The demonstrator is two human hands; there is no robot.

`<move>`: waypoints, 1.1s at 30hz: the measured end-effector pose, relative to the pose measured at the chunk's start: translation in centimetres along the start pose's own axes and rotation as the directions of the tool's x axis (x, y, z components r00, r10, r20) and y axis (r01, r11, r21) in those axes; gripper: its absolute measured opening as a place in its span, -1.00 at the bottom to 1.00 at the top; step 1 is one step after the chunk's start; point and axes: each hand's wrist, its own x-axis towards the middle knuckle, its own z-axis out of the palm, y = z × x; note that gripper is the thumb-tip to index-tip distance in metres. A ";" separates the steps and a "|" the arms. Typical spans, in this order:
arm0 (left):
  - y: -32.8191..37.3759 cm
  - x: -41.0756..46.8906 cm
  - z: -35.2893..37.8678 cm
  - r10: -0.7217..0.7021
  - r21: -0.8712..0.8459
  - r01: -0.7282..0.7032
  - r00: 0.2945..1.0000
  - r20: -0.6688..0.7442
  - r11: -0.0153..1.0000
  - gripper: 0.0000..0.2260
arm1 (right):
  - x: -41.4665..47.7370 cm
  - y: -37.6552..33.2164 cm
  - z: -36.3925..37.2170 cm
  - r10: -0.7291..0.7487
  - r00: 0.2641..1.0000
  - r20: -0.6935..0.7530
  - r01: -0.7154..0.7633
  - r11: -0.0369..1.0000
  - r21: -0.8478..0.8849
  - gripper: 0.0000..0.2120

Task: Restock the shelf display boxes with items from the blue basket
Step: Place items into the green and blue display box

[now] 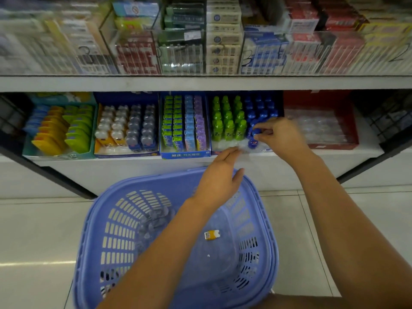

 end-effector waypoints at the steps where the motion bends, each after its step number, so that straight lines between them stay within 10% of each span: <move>1: -0.3 -0.9 -0.2 -0.007 -0.074 0.002 0.998 -0.058 0.997 -0.64 | -0.5 -0.4 0.2 -0.022 0.998 -0.055 0.019 0.999 -0.049 -0.68; 5: -5.6 -5.9 0.1 -0.312 -0.227 0.269 0.933 -0.178 0.936 -0.83 | -3.8 -4.1 2.7 -0.106 0.964 -0.245 0.126 0.990 0.064 -0.79; 9: -13.9 -11.0 0.4 -0.762 -0.091 0.757 0.645 -0.055 0.647 -0.79 | -6.7 -6.4 11.5 -0.083 0.956 0.283 0.029 0.981 0.189 -0.85; 12: -18.4 -14.1 0.8 -0.845 -0.049 0.847 0.531 0.056 0.529 -0.69 | -8.1 -5.3 19.4 0.006 0.872 0.490 -0.075 0.990 0.122 -0.71; 18: -21.6 -14.8 3.3 -0.825 -0.349 0.766 0.563 -0.044 0.540 -0.69 | -7.0 -3.6 29.6 0.165 0.837 0.521 -0.222 0.974 0.048 -0.68; 22: -23.7 -15.6 4.3 -0.791 0.053 0.790 0.606 0.083 0.611 -0.71 | -6.4 -4.5 33.7 0.148 0.881 0.450 -0.206 0.975 0.082 -0.68; 29: -24.8 -16.1 6.4 -0.758 0.439 0.649 0.639 0.129 0.621 -0.71 | -7.1 -4.5 37.6 -0.152 0.865 0.479 0.243 0.961 -0.135 -0.57; 33: -24.6 -16.3 6.5 -0.769 0.291 0.716 0.621 0.151 0.635 -0.77 | -6.6 -4.1 37.8 -0.173 0.843 0.508 0.322 0.921 -0.219 -0.57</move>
